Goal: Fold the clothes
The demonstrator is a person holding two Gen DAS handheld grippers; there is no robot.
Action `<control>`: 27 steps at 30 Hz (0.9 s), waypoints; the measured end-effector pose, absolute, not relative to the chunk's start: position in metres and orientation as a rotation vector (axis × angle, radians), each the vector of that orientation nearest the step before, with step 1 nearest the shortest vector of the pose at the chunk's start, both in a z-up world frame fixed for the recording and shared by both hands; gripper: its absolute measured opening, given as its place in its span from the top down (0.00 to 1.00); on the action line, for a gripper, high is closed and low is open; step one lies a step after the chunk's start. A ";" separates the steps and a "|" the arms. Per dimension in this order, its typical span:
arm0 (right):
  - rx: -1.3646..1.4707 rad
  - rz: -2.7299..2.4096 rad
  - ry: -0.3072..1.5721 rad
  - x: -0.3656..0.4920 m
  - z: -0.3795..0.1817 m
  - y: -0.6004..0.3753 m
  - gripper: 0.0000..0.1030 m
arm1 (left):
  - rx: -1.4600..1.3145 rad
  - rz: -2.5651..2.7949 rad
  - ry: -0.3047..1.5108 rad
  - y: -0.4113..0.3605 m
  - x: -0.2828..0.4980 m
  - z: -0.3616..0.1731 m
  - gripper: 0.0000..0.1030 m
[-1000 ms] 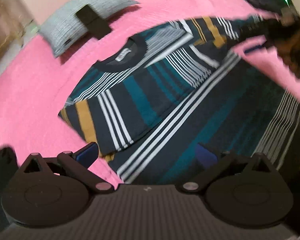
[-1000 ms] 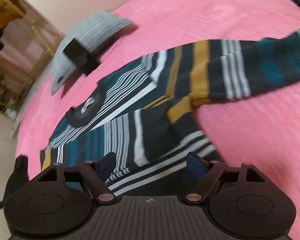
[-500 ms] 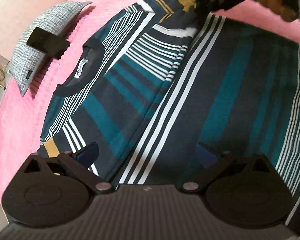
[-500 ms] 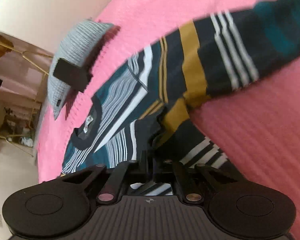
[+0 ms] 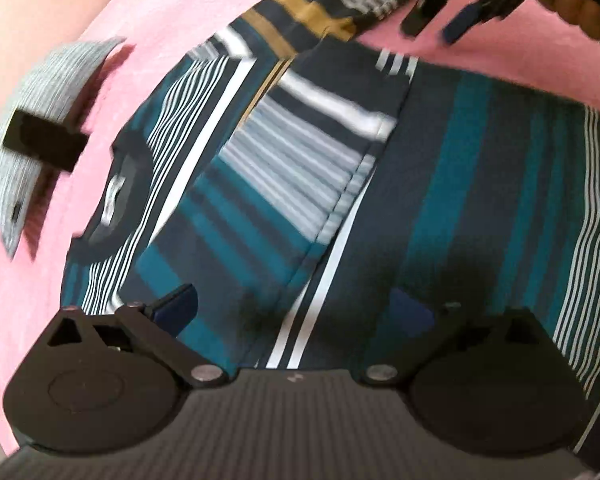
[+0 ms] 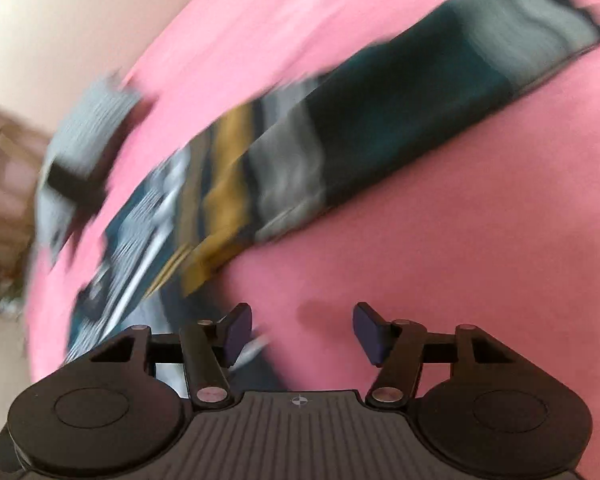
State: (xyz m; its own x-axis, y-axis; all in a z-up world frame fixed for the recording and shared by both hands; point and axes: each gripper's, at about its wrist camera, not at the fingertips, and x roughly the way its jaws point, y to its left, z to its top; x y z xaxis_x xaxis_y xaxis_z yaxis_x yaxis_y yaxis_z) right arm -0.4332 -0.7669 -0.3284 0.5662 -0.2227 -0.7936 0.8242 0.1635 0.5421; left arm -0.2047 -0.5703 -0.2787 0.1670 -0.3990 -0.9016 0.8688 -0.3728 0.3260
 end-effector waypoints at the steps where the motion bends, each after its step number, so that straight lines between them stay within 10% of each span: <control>1: 1.178 -0.864 0.615 -0.453 -0.328 -0.778 0.42 | 1.342 -1.477 0.497 -0.577 -0.210 -0.278 0.02; 16: 1.347 -1.182 0.213 -0.630 -0.366 -0.929 0.43 | 1.277 -1.429 0.561 -0.662 -0.251 -0.279 0.02; 18: 1.401 -1.177 0.155 -0.634 -0.370 -0.932 0.64 | 1.294 -1.428 0.554 -0.664 -0.255 -0.277 0.02; 19: 1.409 -1.182 0.154 -0.636 -0.368 -0.932 0.92 | 1.297 -1.425 0.553 -0.664 -0.256 -0.276 0.02; 27: 1.099 -1.074 0.315 -0.559 -0.266 -0.910 0.96 | 1.239 -1.370 0.563 -0.648 -0.242 -0.247 0.02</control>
State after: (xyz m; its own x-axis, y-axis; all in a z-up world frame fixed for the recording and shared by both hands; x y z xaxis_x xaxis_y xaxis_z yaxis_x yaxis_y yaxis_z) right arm -0.5594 -0.9102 -0.2664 0.4923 -0.5440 -0.6795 0.8249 0.0425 0.5636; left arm -0.2422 -0.6482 -0.2468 0.2042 -0.4106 -0.8887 0.9169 -0.2377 0.3205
